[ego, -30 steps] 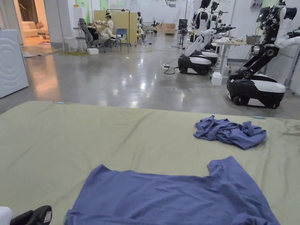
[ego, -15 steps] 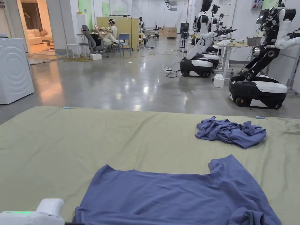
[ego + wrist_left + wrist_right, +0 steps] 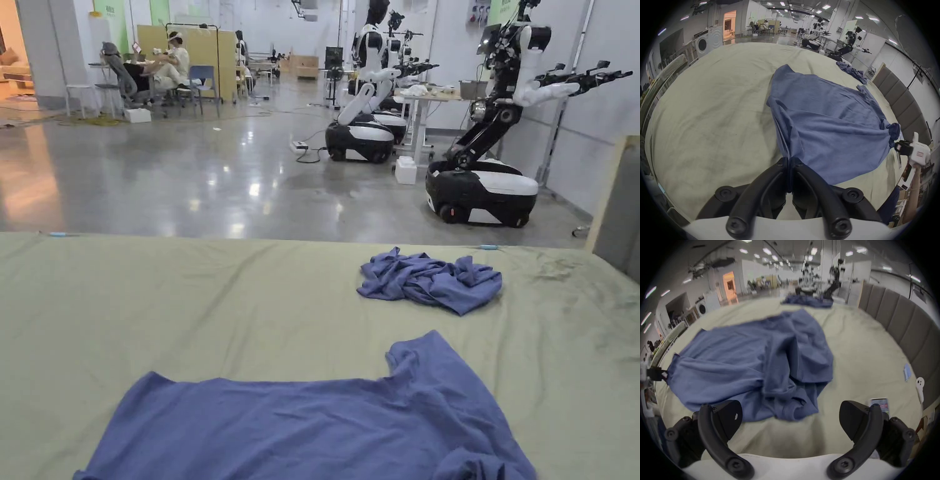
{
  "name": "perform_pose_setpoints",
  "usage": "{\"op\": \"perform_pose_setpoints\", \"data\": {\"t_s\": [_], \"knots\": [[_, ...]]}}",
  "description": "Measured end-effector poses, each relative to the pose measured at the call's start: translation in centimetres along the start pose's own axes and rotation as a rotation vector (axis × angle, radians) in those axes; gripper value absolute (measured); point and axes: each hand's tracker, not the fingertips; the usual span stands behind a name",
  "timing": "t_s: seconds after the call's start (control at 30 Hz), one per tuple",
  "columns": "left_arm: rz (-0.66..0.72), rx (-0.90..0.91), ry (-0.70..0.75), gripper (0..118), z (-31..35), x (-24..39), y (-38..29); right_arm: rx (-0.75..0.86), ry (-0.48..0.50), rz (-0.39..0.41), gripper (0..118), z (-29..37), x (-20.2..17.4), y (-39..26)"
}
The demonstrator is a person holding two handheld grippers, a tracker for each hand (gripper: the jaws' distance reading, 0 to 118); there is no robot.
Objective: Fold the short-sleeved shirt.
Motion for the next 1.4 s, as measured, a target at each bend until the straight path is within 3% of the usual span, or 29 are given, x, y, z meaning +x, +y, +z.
{"op": "perform_pose_setpoints", "data": {"t_s": [0.03,0.07,0.1,0.13,0.17,0.2,0.23,0.27,0.3,0.43,0.53,0.67,0.73,0.8,0.9,0.93,0.97,1.0,1.03,1.07,1.1,1.23,1.27,1.3,1.33,1.4], "knots": [[0.007,-0.003,-0.005,4,-0.4,-0.2,-0.1,-0.041,0.013,-0.023,102,-1.3,0.4,0.1],[0.013,-0.014,0.0,4,-0.6,-0.4,-0.1,-0.061,0.051,-0.037,75,-2.3,0.8,0.1],[0.019,-0.018,0.003,4,-0.8,-0.6,-0.1,-0.066,0.052,-0.059,73,-2.9,1.2,0.0],[0.031,-0.024,-0.003,4,-0.8,-0.9,-0.2,-0.041,0.017,-0.057,60,-1.4,-0.2,0.8],[0.045,-0.027,-0.013,4,-0.9,-1.2,-0.2,-0.037,0.038,-0.054,18,-0.6,-0.1,1.0],[0.059,-0.023,-0.03,4,-0.6,-1.4,-0.2,-0.012,0.061,-0.048,15,0.3,0.2,1.1],[0.062,-0.014,-0.037,4,-0.1,-1.5,-0.1,0.027,0.147,-0.092,15,1.3,0.5,1.3],[0.062,-0.004,-0.036,4,0.6,-1.4,0.1,0.04,0.112,-0.114,15,2.8,0.0,1.6],[0.062,0.015,-0.052,4,1.5,-1.3,0.1,0.046,0.108,-0.08,15,4.1,0.1,1.8],[0.098,0.095,-0.136,4,6.7,-1.6,-0.2,0.158,0.179,-0.108,15,10.1,-0.4,1.9],[0.098,0.11,-0.104,4,9.7,-2.3,-1.8,0.18,0.17,-0.126,15,13.7,-0.2,0.1],[0.135,0.038,-0.066,4,9.4,-2.9,-5.6,0.1,0.223,-0.241,15,14.6,0.5,-4.4],[0.152,-0.041,-0.052,4,7.3,-3.1,-7.6,0.01,0.176,-0.254,15,12.8,0.4,-7.0],[0.083,-0.093,-0.015,4,5.5,-2.5,-9.1,-0.057,0.141,-0.256,15,10.8,0.0,-9.2],[0.033,-0.018,0.024,10,5.5,-1.4,-10.2,-0.011,0.129,-0.222,17,10.8,-0.6,-9.8],[0.037,-0.006,0.031,28,6.4,-1.1,-10.1,0.031,0.127,-0.215,23,11.8,-1.2,-9.5],[0.028,0.022,0.069,71,7.3,-0.6,-9.9,0.091,0.107,-0.191,46,12.6,-1.4,-9.0],[0.0,0.076,0.093,94,8.6,0.0,-9.8,0.156,0.062,-0.161,80,13.7,-1.7,-8.5],[-0.046,0.159,0.106,96,10.2,0.6,-9.8,0.232,0.01,-0.12,109,14.9,-2.0,-7.8],[-0.082,0.293,0.077,96,12.2,1.3,-9.6,0.318,-0.022,-0.092,118,15.6,-0.3,-7.0],[-0.104,0.383,0.087,96,13.7,1.7,-9.2,0.405,-0.052,-0.081,118,17.2,-0.5,-6.5],[-0.18,0.756,0.147,97,16.5,3.6,-8.5,0.686,0.025,-0.096,117,21.4,-1.0,-3.5],[-0.202,0.796,0.119,83,16.6,4.0,-8.3,0.7,0.045,-0.106,104,21.9,-1.2,-3.0],[-0.215,0.793,0.08,53,16.4,4.2,-7.7,0.686,0.085,-0.104,65,22.2,-1.3,-2.6],[-0.213,0.771,0.052,3,16.1,4.5,-7.0,0.699,0.111,-0.101,7,22.8,-3.1,-2.1],[-0.18,0.711,0.016,0,14.4,5.0,-5.6,0.737,0.022,-0.133,3,22.3,-3.9,-1.9]]}}
